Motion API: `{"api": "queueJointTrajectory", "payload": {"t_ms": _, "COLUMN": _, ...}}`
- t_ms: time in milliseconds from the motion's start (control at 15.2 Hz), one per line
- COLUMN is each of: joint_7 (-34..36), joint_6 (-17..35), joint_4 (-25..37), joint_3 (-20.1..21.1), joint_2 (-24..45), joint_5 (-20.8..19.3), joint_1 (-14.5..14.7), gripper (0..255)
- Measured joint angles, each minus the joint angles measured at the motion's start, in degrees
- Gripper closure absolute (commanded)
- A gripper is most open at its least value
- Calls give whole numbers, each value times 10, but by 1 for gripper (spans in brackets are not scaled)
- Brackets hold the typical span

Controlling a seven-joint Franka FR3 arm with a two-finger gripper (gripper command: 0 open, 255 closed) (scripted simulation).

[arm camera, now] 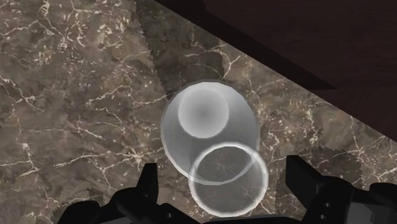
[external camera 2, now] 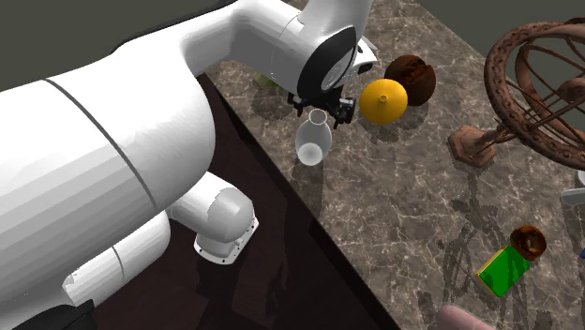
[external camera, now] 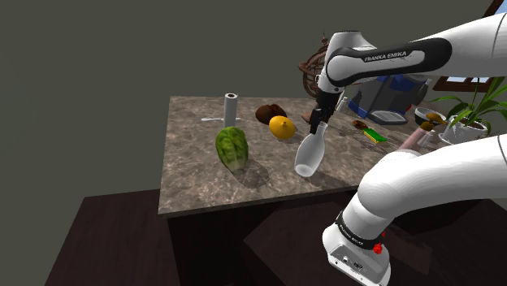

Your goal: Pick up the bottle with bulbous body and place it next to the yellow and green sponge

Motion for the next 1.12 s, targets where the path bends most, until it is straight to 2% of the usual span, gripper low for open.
{"api": "queueJointTrajectory", "payload": {"t_ms": 660, "joint_7": 0, "joint_6": 0, "joint_4": 0, "joint_3": 0, "joint_2": 0, "joint_5": 0, "joint_1": 0, "gripper": 255}}
{"api": "queueJointTrajectory", "payload": {"t_ms": 1122, "joint_7": -4, "joint_6": -49, "joint_4": 38, "joint_3": 9, "joint_2": -12, "joint_5": 8, "joint_1": 2, "gripper": 255}}
